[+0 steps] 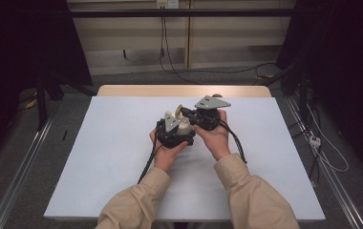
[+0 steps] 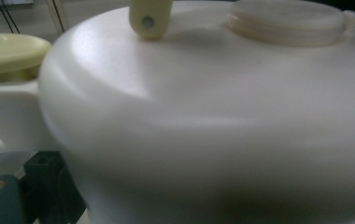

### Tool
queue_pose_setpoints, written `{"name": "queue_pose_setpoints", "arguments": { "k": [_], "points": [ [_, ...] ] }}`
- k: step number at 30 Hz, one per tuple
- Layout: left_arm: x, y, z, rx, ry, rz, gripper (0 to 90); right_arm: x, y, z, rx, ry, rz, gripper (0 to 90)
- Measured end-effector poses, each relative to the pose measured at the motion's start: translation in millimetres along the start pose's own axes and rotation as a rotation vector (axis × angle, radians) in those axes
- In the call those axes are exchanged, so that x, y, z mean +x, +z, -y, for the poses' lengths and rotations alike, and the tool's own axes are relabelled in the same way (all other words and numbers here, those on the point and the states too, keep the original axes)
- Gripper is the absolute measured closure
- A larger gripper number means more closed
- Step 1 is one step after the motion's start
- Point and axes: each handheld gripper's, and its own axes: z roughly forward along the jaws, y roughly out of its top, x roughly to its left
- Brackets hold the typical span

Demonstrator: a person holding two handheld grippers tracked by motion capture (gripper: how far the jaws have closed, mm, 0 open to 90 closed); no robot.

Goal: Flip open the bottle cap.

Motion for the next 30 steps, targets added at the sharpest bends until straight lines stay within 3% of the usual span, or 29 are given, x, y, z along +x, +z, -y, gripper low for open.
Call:
{"name": "queue_pose_setpoints", "arguments": {
  "k": [20, 23, 30],
  "points": [
    [1.0, -0.4, -0.5, 0.005, 0.014, 0.0, 5.0, 1.8, 7.6, -1.9, 0.003, -0.006, -0.016, 90.0],
    [0.1, -0.1, -0.3, 0.004, -0.002, 0.002, 5.0, 0.7, 8.4, -2.7, -0.001, -0.001, -0.018, 90.0],
    [1.8, -0.3, 0.1, 0.004, 0.001, 0.012, 4.7, -2.7, 0.5, -1.3, -0.002, 0.0, -0.019, 87.7]
  ]
}}
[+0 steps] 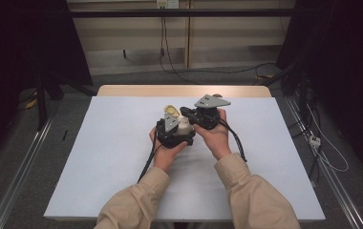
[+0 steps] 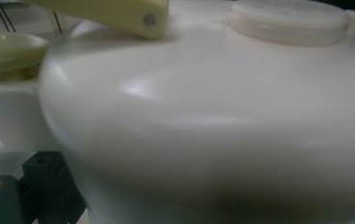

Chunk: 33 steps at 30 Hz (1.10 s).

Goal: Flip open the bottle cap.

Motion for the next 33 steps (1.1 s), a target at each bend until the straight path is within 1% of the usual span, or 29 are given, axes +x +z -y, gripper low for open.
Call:
{"name": "queue_pose_setpoints", "arguments": {
  "k": [3, 4, 5, 6, 7, 8, 9, 10, 12, 14, 15, 17, 20, 21, 22, 25, 28, 29, 30, 31, 33],
  "points": [
    [1.0, -0.2, 0.3, 0.009, 0.001, 0.005, 4.6, -0.6, -7.0, 3.6, 0.004, 0.004, -0.001, 82.3],
    [1.4, -0.3, 0.5, 0.016, -0.011, 0.009, 4.5, -1.1, -8.9, 5.6, 0.006, 0.008, -0.004, 80.0],
    [1.9, 0.0, 0.8, 0.021, -0.023, 0.014, 4.3, -1.5, -10.9, 7.8, 0.009, 0.014, 0.005, 75.3],
    [2.4, -0.1, 1.2, 0.028, -0.036, 0.014, 3.9, -2.2, -12.3, 10.0, 0.012, 0.02, 0.007, 73.7],
    [2.6, -0.1, 1.5, 0.028, -0.037, 0.017, 3.7, -2.7, -14.1, 12.3, 0.014, 0.023, 0.004, 72.9],
    [2.9, -0.1, 1.6, 0.029, -0.03, 0.016, 3.7, -3.3, -16.1, 14.5, 0.011, 0.03, 0.012, 68.3],
    [3.0, 0.0, 1.8, 0.031, -0.035, 0.019, 3.7, -3.9, -17.5, 16.5, 0.011, 0.039, 0.014, 65.4],
    [3.9, -0.2, 1.8, 0.035, -0.03, 0.022, 3.6, -4.5, -19.0, 18.5, 0.012, 0.045, 0.009, 64.8],
    [3.4, -0.1, 2.2, 0.04, -0.035, 0.025, 3.6, -5.4, -21.9, 22.3, 0.016, 0.052, 0.012, 58.1],
    [4.6, -0.6, 2.3, 0.044, -0.028, 0.034, 3.6, -6.9, -25.5, 25.4, 0.006, 0.065, 0.012, 55.2],
    [4.8, -0.7, 2.6, 0.048, -0.03, 0.036, 3.6, -7.4, -27.1, 26.4, 0.004, 0.075, 0.017, 50.9],
    [5.5, -0.8, 2.6, 0.053, -0.028, 0.04, 3.5, -8.4, -31.1, 28.2, -0.006, 0.081, 0.015, 49.2],
    [6.4, -0.4, 3.8, 0.067, -0.057, 0.052, 2.8, -9.3, -35.8, 30.8, -0.013, 0.093, 0.015, 41.1],
    [6.5, -0.5, 3.9, 0.07, -0.059, 0.052, 2.5, -9.6, -37.2, 31.8, -0.011, 0.092, 0.016, 39.7],
    [6.6, -1.0, 3.7, 0.079, -0.05, 0.047, 2.5, -9.6, -38.3, 32.9, -0.01, 0.095, 0.018, 37.9],
    [6.9, -1.7, 3.8, 0.094, -0.061, 0.051, 2.4, -8.8, -41.6, 36.9, -0.008, 0.094, 0.021, 33.9],
    [8.7, -2.9, 4.1, 0.109, -0.055, 0.064, 2.3, -7.1, -45.1, 40.6, -0.007, 0.096, 0.024, 31.2],
    [8.4, -3.8, 3.6, 0.114, -0.051, 0.065, 2.4, -6.9, -46.2, 42.0, -0.006, 0.09, 0.026, 30.6],
    [7.6, -4.6, 3.1, 0.118, -0.039, 0.061, 2.5, -6.6, -47.3, 43.4, -0.004, 0.096, 0.02, 30.3],
    [6.5, -5.2, 2.9, 0.132, -0.033, 0.058, 2.6, -6.5, -48.0, 44.9, -0.005, 0.097, 0.019, 29.4],
    [6.6, -5.9, 4.9, 0.169, -0.003, 0.055, 2.7, -6.6, -50.0, 48.8, 0.0, 0.1, 0.026, 27.2]
  ]
}}
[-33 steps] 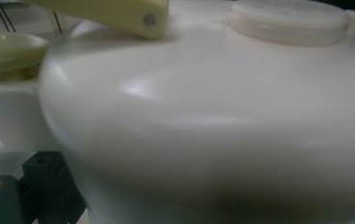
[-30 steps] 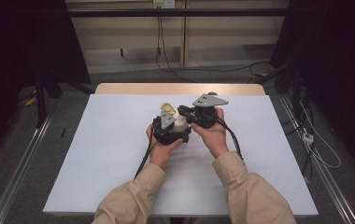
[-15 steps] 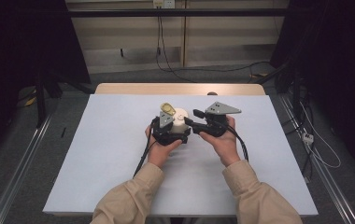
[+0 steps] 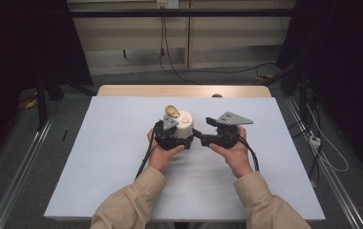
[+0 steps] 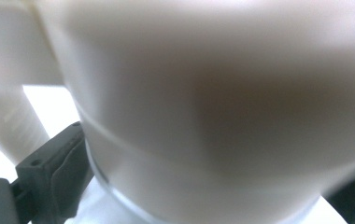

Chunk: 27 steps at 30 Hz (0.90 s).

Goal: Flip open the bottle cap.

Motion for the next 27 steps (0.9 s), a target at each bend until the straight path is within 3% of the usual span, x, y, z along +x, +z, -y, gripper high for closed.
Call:
{"name": "queue_pose_setpoints", "arguments": {
  "k": [8, 16, 18, 22, 27],
  "points": [
    [4.2, -19.6, 7.2, -0.016, -0.024, 0.056, 5.0, -4.7, -10.9, 15.3, 0.017, 0.031, 0.015, 21.5],
    [4.2, -44.1, 12.5, -0.015, 0.018, 0.108, 5.6, -6.6, -25.9, 28.2, 0.021, 0.036, 0.033, 16.4],
    [5.6, -49.9, 15.3, -0.013, 0.005, 0.136, 5.4, -6.9, -29.3, 31.6, 0.022, 0.032, 0.041, 14.9],
    [10.6, -64.9, 21.7, -0.022, 0.022, 0.156, 4.8, -5.5, -36.5, 38.2, 0.029, 0.025, 0.042, 13.7],
    [20.8, -84.7, 30.3, -0.031, 0.014, 0.178, 4.5, -3.4, -45.6, 46.4, 0.032, 0.011, 0.039, 11.1]
  ]
}}
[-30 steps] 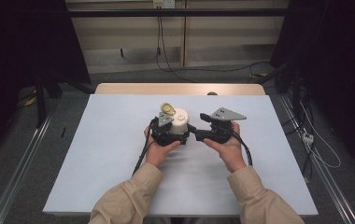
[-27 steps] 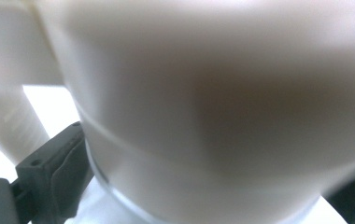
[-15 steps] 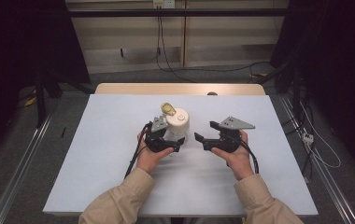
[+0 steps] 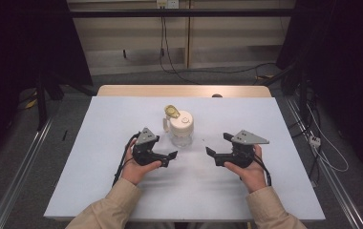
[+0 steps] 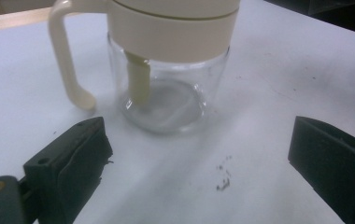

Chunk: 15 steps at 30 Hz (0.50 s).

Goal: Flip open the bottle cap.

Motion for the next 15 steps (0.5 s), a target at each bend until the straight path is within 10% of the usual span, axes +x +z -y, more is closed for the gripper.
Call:
{"name": "queue_pose_setpoints", "arguments": {
  "k": [15],
  "points": [
    [23.4, -51.3, 19.2, -0.014, -0.018, -0.038, 4.6, 1.0, -28.3, 20.2, -0.008, -0.012, 0.012, 5.7]
  ]
}}
